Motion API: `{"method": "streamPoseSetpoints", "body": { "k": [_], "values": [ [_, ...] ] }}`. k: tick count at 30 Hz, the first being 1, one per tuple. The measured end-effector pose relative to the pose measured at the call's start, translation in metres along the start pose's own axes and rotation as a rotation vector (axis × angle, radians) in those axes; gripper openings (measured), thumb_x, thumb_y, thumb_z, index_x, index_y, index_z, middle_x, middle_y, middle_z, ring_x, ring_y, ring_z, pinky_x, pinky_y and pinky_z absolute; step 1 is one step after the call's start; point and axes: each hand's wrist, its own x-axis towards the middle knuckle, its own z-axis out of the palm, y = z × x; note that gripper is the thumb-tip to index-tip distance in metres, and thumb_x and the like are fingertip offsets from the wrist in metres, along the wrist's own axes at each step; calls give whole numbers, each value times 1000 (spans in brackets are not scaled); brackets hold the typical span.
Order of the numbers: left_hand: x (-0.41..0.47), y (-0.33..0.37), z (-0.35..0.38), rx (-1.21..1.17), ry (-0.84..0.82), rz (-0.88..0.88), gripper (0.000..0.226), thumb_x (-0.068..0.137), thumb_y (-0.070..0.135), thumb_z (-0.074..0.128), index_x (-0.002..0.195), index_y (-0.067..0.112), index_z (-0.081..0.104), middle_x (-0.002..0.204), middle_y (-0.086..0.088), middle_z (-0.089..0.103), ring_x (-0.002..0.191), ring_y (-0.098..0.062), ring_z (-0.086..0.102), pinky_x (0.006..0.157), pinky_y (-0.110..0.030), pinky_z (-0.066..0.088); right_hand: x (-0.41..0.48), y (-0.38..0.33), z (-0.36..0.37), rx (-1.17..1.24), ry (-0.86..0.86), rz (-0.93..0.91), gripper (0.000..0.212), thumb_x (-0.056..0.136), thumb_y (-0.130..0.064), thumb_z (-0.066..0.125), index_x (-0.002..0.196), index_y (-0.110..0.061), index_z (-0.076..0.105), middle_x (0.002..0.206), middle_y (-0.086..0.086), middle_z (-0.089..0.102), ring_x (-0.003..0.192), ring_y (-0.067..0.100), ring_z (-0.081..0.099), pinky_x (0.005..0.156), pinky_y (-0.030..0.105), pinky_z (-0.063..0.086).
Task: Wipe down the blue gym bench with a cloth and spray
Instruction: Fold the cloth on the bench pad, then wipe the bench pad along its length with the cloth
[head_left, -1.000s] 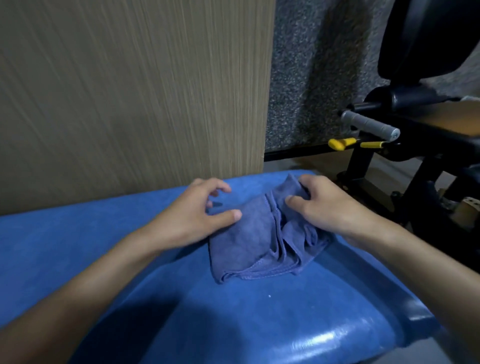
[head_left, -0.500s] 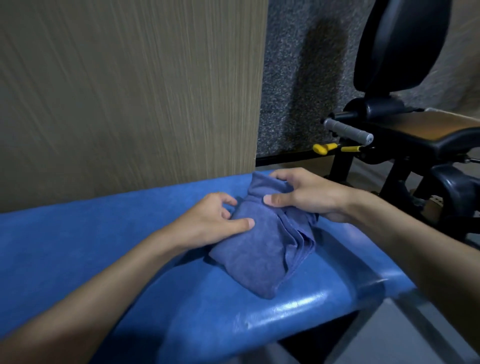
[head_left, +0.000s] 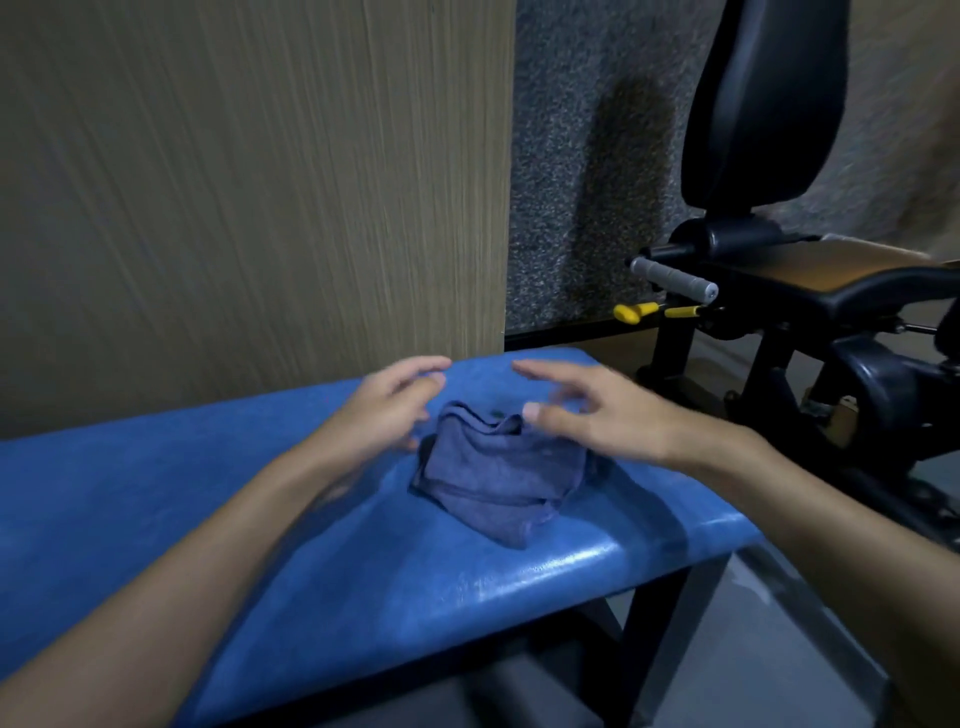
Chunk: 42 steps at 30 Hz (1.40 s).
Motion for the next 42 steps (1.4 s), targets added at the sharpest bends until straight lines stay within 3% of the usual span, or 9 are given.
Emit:
{"method": "streamPoseSetpoints", "body": {
  "k": [2,7,11,16,21,26,30,35,42],
  "values": [
    [-7,1,12,196,-136,85,16,99,29,55,102,25,70,91,22,69,84,8,60,70,-8,44,-5,1,9,-177,-95,10,54,88,-32,69,138,-21,51,132,-4,59,122,11,52,101,18,37],
    [-16,-18,13,525,-159,377,19,83,13,76,93,16,60,113,-3,58,114,-8,52,98,-17,36,-27,-1,17,-487,1,-268,27,80,-41,72,107,-37,69,96,-21,55,103,8,43,90,37,29],
    [-23,-26,4,490,-266,356,24,84,7,74,92,22,57,144,-6,45,141,-2,34,116,-29,28,-29,-5,18,-193,122,-297,25,79,-41,75,94,-26,62,78,-11,50,80,12,51,76,39,44],
    [-30,-29,0,364,-231,297,33,86,5,72,97,14,42,143,-5,48,118,-5,57,100,-34,47,-16,-10,45,-526,-27,-125,77,76,-84,38,137,-36,37,131,-4,39,114,20,46,91,41,39],
    [-31,-38,-16,272,-216,244,41,82,-12,40,106,21,36,128,1,47,118,1,58,95,-18,47,-8,-3,72,-623,-138,-166,73,90,-67,36,153,-33,17,163,-5,10,146,23,19,114,47,23],
    [-19,-31,-25,683,-212,370,31,91,4,52,117,21,49,122,4,54,121,-13,51,103,-22,35,-33,26,46,-712,-121,-246,55,99,-40,36,150,-46,16,160,-10,20,133,22,41,105,41,39],
    [-11,-25,-3,863,-337,423,39,93,41,44,131,32,50,138,13,49,130,-7,43,109,-40,36,-65,65,-2,-797,29,35,56,102,-38,33,150,-47,6,159,-9,23,138,20,34,109,36,32],
    [-4,-23,40,1074,-494,318,60,90,72,33,146,53,23,162,13,17,151,-13,9,119,-52,12,-73,61,-7,-734,82,181,63,83,-76,31,130,-35,39,162,-7,11,148,21,16,111,46,31],
    [5,-22,47,1125,-475,360,67,80,83,25,141,56,23,152,16,27,141,-10,25,110,-45,27,-61,94,-18,-657,141,200,54,96,-55,31,145,-56,10,157,-16,19,133,21,37,96,39,42]
  ]
}}
